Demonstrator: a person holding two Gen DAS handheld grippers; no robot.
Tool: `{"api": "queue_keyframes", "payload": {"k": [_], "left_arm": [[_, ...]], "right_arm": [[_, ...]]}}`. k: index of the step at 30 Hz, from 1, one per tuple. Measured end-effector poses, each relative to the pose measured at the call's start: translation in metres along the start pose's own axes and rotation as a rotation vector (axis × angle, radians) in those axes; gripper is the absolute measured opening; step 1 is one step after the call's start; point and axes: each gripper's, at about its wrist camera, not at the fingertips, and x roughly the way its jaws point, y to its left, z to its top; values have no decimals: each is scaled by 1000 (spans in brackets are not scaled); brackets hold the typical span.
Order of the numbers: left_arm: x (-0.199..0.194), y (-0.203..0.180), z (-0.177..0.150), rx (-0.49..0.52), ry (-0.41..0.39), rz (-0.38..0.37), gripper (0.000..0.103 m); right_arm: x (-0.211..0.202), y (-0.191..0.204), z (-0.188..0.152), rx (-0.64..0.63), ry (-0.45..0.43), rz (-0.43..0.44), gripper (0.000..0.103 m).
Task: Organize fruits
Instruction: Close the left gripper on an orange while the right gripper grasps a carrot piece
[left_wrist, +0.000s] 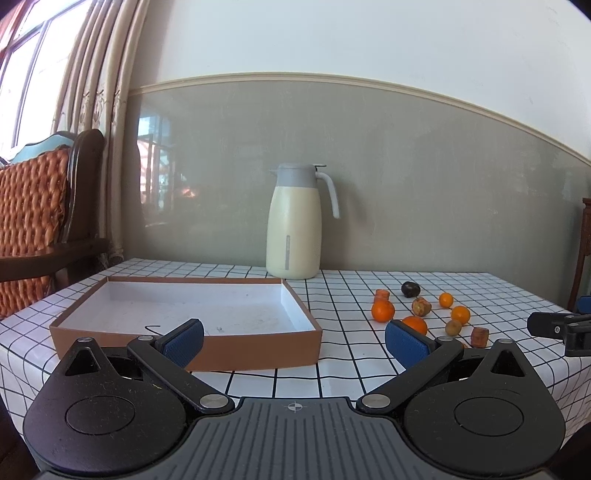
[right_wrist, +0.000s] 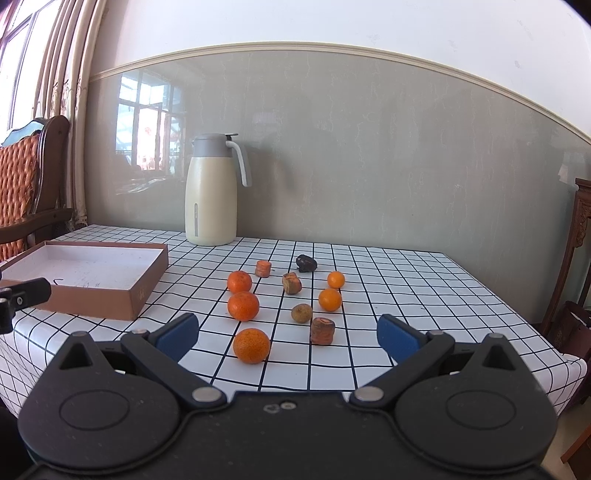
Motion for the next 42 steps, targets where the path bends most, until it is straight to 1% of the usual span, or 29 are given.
{"api": "queue_keyframes", "payload": {"k": [4,9,13,17,21,25,27,28,29,30,36,38,40,42], "left_arm": [[3,-7,0,31,18,-10,103],[4,-16,1,65,23,-14,103],[10,-25,2,29,26,-52,103],[24,-54,-4,70,20,-60,103],[43,-83,-16,73,58,-108,103],[62,-111,-25,89,84,-133,103],[70,-122,-29,91,89,-142,103],[74,-127,-31,92,93,-150,98],[77,-133,-32,94,97,-156,87],[81,-137,-34,95,109,-162,84],[99,-160,-47,94,146,-190,83],[106,-166,-48,110,163,-188,71],[116,-166,-50,94,201,-186,63],[123,-164,-51,77,217,-186,58]], "right_arm": [[-1,-8,0,10,5,0,97],[4,-11,-1,-33,35,-29,97],[10,-30,4,1,29,-46,97],[24,-47,5,38,36,-59,96],[36,-54,3,56,39,-53,94],[50,-55,1,43,35,-69,91],[59,-58,0,38,45,-82,88],[63,-60,-1,43,53,-85,86],[66,-63,-2,51,59,-87,85],[69,-66,-3,61,62,-90,85],[79,-75,-5,102,82,-108,85],[82,-75,-6,101,94,-111,85],[84,-75,-6,101,102,-112,85],[87,-72,-6,101,109,-111,85]]}}
